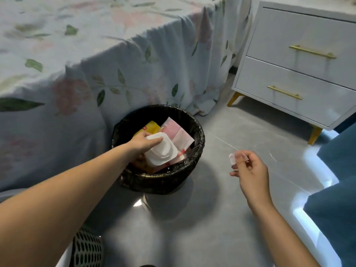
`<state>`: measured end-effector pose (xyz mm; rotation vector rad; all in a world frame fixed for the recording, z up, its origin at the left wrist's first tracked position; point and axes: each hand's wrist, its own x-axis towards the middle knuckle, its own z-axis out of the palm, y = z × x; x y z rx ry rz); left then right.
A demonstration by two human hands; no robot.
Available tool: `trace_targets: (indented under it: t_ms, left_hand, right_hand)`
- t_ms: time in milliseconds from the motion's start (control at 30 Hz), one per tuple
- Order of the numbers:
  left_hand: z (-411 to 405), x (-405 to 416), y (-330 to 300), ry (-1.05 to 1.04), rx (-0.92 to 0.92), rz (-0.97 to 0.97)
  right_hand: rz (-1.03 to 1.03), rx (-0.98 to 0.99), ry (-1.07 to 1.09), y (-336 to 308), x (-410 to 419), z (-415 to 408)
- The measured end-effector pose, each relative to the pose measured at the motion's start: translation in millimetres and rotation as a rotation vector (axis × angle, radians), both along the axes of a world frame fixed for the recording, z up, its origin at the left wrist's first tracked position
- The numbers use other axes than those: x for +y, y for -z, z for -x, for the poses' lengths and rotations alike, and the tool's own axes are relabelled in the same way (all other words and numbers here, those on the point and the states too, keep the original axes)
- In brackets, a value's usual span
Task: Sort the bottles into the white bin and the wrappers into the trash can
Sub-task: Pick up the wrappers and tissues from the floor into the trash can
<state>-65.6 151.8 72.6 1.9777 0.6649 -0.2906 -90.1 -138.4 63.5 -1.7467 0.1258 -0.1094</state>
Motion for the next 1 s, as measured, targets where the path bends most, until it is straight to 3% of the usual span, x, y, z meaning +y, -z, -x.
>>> trace_targets:
  t_ms: [33, 133, 200, 300, 467, 700, 767, 833, 1000]
  left_hand:
    - [-2, 2, 2, 0.035, 0.018, -0.062]
    - [-6, 2, -3, 0.223, 0.053, -0.517]
    - [-8, -1, -16, 0.297, -0.013, -0.647]
    - [-11, -2, -50, 0.311, -0.13, -0.634]
    - [4, 5, -98, 0.313, -0.126, -0.523]
    - [15, 6, -84, 0.357, -0.109, -0.516]
    - [6, 5, -68, 0.392, -0.117, -0.527]
    - [-8, 5, -57, 0.405, -0.152, -0.534]
    - [-23, 11, -72, 0.37, -0.2, -0.506]
  right_hand:
    - [0.017, -0.005, -0.009, -2, 0, -2]
    - [0.084, -0.055, -0.07, -12, 8, -13]
    - [0.172, -0.126, -0.148, -27, 20, -24]
    - [0.232, -0.231, -0.228, -59, 51, -41]
    - [0.35, -0.419, -0.326, -82, 113, -64]
    - [1.079, -0.137, -0.778, -25, 161, -93]
    - [1.198, -0.095, -0.797, -13, 166, -103]
    - [1.218, -0.138, -0.749, -10, 169, -116]
    - [1.028, -0.288, -0.589, -49, 151, -131]
